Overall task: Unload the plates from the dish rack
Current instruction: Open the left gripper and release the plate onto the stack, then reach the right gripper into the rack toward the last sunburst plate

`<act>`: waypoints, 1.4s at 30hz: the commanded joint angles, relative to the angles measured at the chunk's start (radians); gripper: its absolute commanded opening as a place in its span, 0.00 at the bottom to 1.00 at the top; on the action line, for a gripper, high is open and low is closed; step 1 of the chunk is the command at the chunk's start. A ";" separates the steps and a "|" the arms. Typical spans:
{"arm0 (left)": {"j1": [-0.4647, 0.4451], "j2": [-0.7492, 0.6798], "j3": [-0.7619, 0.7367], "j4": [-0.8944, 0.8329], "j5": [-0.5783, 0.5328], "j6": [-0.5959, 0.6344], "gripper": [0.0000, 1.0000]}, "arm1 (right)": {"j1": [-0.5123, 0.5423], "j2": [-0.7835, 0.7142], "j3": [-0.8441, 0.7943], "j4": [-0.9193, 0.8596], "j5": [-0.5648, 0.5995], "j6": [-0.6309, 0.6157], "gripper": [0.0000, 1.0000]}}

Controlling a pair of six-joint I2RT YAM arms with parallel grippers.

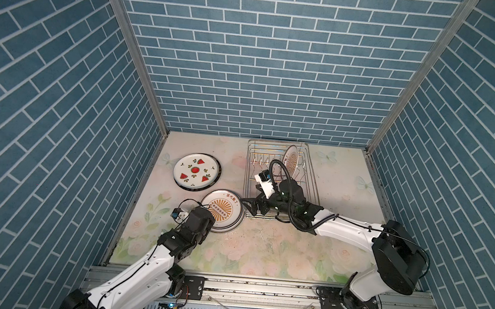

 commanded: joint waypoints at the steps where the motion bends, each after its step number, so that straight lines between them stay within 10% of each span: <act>1: -0.004 -0.032 0.004 -0.035 -0.027 0.000 0.48 | 0.007 -0.011 -0.004 0.011 0.010 -0.031 0.99; 11: -0.005 -0.145 -0.022 -0.080 -0.079 -0.013 0.57 | 0.007 -0.009 -0.015 0.023 0.030 -0.027 0.99; 15: -0.005 -0.161 -0.056 0.176 -0.031 0.225 0.99 | 0.006 -0.011 0.007 -0.005 -0.121 -0.021 0.99; 28: -0.005 -0.168 -0.114 0.563 0.171 0.526 1.00 | -0.072 -0.073 -0.001 -0.038 0.037 0.140 0.99; 34: -0.032 -0.091 -0.151 0.901 0.371 0.679 1.00 | -0.161 -0.107 -0.010 -0.090 0.285 0.226 0.99; 42: -0.181 0.016 -0.046 0.904 0.363 0.839 1.00 | -0.178 -0.139 0.038 -0.206 0.531 0.130 0.99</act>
